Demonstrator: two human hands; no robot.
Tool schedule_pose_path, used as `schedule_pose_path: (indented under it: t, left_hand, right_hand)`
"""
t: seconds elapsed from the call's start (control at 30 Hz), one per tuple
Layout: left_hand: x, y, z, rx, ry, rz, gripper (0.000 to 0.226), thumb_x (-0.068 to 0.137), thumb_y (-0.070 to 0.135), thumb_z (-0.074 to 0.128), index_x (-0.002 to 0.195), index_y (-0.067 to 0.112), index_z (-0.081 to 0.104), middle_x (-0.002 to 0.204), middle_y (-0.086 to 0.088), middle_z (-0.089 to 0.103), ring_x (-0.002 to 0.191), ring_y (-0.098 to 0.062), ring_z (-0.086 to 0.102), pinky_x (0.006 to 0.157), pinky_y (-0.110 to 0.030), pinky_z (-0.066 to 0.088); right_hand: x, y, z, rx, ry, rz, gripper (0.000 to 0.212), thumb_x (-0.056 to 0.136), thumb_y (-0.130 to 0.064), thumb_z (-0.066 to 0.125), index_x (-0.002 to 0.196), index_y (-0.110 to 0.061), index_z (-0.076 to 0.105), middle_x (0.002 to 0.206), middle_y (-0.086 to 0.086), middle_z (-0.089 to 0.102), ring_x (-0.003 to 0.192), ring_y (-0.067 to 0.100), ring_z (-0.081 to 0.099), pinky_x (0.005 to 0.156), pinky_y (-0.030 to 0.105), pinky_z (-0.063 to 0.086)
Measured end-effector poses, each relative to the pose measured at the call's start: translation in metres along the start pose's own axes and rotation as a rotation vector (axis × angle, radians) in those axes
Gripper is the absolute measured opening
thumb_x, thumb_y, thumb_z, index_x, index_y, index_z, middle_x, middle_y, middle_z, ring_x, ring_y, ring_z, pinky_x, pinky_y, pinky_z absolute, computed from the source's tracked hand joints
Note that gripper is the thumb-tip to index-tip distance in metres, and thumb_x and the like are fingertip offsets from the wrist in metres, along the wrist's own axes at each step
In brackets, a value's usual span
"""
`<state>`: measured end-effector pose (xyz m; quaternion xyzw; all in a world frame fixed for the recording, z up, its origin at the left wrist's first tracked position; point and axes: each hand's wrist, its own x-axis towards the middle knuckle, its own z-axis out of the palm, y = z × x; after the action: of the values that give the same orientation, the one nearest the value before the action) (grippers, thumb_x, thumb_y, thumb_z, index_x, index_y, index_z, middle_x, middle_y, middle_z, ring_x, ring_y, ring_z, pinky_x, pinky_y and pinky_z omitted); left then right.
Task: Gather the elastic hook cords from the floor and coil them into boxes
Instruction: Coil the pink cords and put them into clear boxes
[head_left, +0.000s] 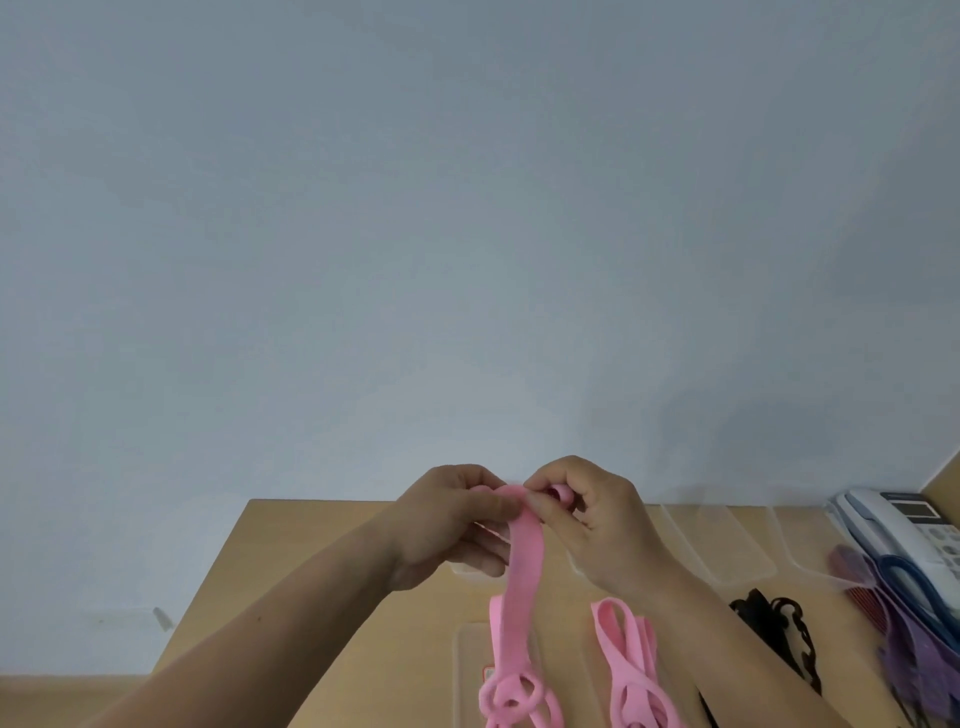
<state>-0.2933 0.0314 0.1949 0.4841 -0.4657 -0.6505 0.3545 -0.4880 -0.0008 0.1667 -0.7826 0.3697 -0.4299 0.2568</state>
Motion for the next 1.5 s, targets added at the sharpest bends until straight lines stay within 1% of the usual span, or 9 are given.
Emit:
schedule_pose_path:
  t: [0.17,0.3,0.5,0.63,0.83,1.0,1.13,1.37,1.5]
  left_hand:
    - [0.005,0.0,0.003,-0.135,0.021,-0.024,0.026,0.095,0.026,0.059,0.091,0.002,0.069,0.086,-0.02,0.067,0.068,-0.027,0.065,0.061,-0.032,0.055]
    - [0.006,-0.001,0.002,-0.155,0.041,-0.011,0.012,0.091,0.017,0.067,0.088,0.006,0.065,0.088,-0.02,0.068,0.074,-0.028,0.064,0.064,-0.033,0.056]
    - [0.01,-0.001,0.002,-0.151,0.033,0.083,0.022,0.084,0.003,0.073,0.103,0.002,0.063,0.096,-0.028,0.071,0.085,-0.04,0.069,0.069,-0.039,0.059]
    - [0.015,0.0,0.0,-0.003,0.089,0.192,0.017,0.086,-0.002,0.071,0.101,0.004,0.064,0.103,-0.033,0.067,0.082,-0.037,0.068,0.075,-0.042,0.054]
    - [0.021,-0.006,0.0,0.177,0.17,0.248,0.03,0.086,-0.001,0.071,0.111,0.012,0.063,0.103,-0.032,0.063,0.075,-0.028,0.068,0.072,-0.036,0.058]
    - [0.021,-0.007,-0.001,-0.03,0.097,0.172,0.027,0.089,0.008,0.071,0.11,-0.005,0.062,0.107,-0.026,0.07,0.101,-0.041,0.069,0.093,-0.055,0.054]
    - [0.02,-0.005,0.003,-0.084,0.055,0.1,0.031,0.088,0.016,0.073,0.109,-0.002,0.059,0.103,-0.028,0.071,0.089,-0.037,0.07,0.082,-0.046,0.059]
    - [0.015,0.0,-0.002,-0.07,-0.051,0.018,0.044,0.081,0.027,0.076,0.113,-0.001,0.062,0.104,-0.023,0.072,0.089,-0.035,0.071,0.085,-0.045,0.058]
    - [0.016,-0.003,0.002,-0.098,-0.014,0.032,0.034,0.093,0.026,0.063,0.112,-0.002,0.066,0.108,-0.027,0.069,0.089,-0.035,0.069,0.083,-0.043,0.057]
  right_hand:
    - [-0.001,0.005,0.005,-0.095,0.058,-0.241,0.02,0.087,-0.004,0.067,0.093,-0.023,0.062,0.089,-0.011,0.063,0.077,0.006,0.06,0.068,0.021,0.051]
    - [-0.001,0.01,0.006,-0.083,0.062,-0.281,0.014,0.086,-0.005,0.068,0.091,-0.018,0.065,0.091,-0.005,0.065,0.083,0.008,0.064,0.071,0.022,0.052]
    - [-0.004,0.014,0.004,0.422,-0.003,0.219,0.02,0.082,-0.023,0.07,0.099,-0.031,0.064,0.086,0.0,0.071,0.071,0.013,0.067,0.064,0.025,0.053]
    - [-0.002,0.015,-0.003,0.585,-0.133,0.291,0.028,0.086,-0.033,0.07,0.108,-0.018,0.068,0.079,0.009,0.071,0.066,0.023,0.066,0.057,0.029,0.051]
    - [0.009,0.017,-0.006,0.42,-0.125,0.298,0.01,0.091,-0.015,0.068,0.099,-0.02,0.072,0.069,-0.004,0.068,0.06,0.011,0.062,0.056,0.022,0.048]
    - [0.01,0.015,-0.003,0.323,-0.065,0.208,0.022,0.088,-0.016,0.071,0.099,-0.035,0.071,0.077,-0.019,0.065,0.072,0.004,0.064,0.068,0.02,0.052]
    - [0.006,0.013,0.001,0.193,-0.016,0.126,0.027,0.089,-0.016,0.07,0.1,-0.04,0.068,0.084,-0.021,0.064,0.079,0.005,0.064,0.071,0.019,0.053]
    - [-0.004,0.012,0.005,0.106,0.009,0.011,0.027,0.088,-0.001,0.068,0.101,-0.026,0.069,0.08,-0.025,0.059,0.073,0.003,0.057,0.066,0.009,0.044]
    - [-0.003,0.012,0.006,0.08,0.041,-0.008,0.022,0.087,0.0,0.068,0.1,-0.018,0.07,0.083,-0.025,0.061,0.075,0.005,0.058,0.067,0.011,0.044]
